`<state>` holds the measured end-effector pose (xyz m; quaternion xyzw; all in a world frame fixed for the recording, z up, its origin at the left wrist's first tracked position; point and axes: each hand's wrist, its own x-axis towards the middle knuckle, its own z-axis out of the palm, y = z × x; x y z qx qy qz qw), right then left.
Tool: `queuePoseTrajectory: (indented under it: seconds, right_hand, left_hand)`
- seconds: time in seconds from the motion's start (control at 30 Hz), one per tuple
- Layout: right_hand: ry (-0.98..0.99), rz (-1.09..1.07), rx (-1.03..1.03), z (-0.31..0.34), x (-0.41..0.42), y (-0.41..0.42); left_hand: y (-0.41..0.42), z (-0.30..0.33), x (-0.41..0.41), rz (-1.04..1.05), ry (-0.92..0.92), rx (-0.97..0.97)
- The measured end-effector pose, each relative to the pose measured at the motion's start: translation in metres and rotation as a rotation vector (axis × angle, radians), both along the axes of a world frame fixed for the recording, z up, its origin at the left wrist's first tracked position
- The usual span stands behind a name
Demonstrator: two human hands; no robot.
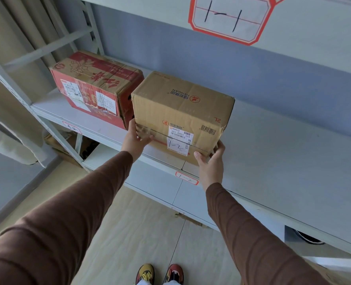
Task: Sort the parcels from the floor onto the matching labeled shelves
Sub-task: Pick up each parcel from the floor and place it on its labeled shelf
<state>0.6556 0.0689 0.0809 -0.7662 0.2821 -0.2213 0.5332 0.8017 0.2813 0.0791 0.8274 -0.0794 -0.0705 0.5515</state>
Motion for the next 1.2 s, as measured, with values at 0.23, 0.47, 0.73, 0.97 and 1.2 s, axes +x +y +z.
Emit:
queuePoseTrajectory:
  seconds: [0.23,0.47,0.73,0.97,1.2]
  right_hand:
    - [0.006,-0.003,-0.007,-0.001,0.007,-0.005]
    - [0.029,0.003,-0.021,0.001,-0.001,-0.010]
    - [0.033,0.012,-0.025,-0.010,-0.037,-0.012]
    - [-0.006,-0.035,-0.034,-0.012,-0.105,-0.005]
    - [0.022,-0.112,-0.039,-0.026,-0.216,0.003]
  left_hand:
    - [-0.005,-0.001,0.009,-0.004,0.013,0.002]
    - [-0.005,-0.001,-0.004,0.052,0.039,-0.030]
    - [-0.003,-0.003,-0.069,0.107,0.076,-0.052]
    - [-0.016,-0.006,-0.147,-0.005,0.066,-0.111]
    - [-0.029,-0.023,-0.249,-0.157,0.097,-0.107]
